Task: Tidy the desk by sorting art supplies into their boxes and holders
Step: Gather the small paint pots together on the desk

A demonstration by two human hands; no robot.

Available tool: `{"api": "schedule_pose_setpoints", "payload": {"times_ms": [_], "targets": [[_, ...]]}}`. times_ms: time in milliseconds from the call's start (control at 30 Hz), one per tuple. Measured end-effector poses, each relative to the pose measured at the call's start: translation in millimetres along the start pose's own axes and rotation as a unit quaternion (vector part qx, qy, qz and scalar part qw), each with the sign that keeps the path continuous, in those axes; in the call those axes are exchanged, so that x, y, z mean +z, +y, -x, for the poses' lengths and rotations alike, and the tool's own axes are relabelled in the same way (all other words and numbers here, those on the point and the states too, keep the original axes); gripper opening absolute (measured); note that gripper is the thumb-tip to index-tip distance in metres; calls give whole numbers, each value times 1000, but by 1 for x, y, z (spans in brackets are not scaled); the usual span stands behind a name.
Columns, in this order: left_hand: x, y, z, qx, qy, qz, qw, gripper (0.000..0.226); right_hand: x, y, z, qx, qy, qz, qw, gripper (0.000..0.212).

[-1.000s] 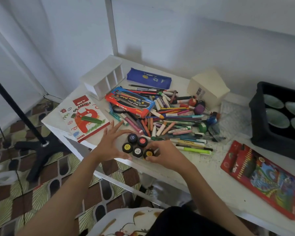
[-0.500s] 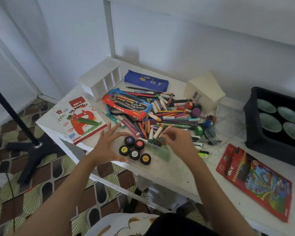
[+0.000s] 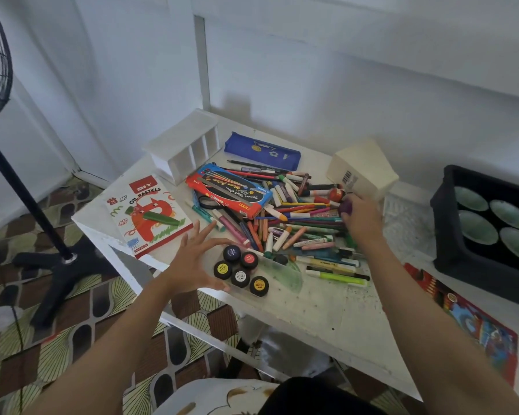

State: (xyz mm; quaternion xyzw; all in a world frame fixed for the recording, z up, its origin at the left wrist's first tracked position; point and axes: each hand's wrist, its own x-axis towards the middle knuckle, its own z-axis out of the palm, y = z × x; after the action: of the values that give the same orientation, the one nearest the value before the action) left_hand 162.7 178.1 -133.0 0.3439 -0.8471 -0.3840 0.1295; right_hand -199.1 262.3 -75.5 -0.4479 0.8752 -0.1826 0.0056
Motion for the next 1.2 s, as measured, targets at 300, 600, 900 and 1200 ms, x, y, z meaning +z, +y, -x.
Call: {"api": "schedule_pose_setpoints", "payload": {"times_ms": [300, 600, 900, 1200], "targets": [[-1, 2, 0, 2, 1, -8, 1000, 85, -21, -29, 51, 43, -12, -363, 931, 42], [0, 2, 0, 4, 8, -8, 1000, 93, -11, -57, 103, -150, -259, -252, 920, 42], [-1, 3, 1, 6, 8, -1, 1000, 93, -12, -86, 102, -254, -299, -138, 909, 43], [0, 0, 1, 5, 10, -7, 1000, 83, 7, -94, 108, -272, -254, -65, 926, 41]]}}
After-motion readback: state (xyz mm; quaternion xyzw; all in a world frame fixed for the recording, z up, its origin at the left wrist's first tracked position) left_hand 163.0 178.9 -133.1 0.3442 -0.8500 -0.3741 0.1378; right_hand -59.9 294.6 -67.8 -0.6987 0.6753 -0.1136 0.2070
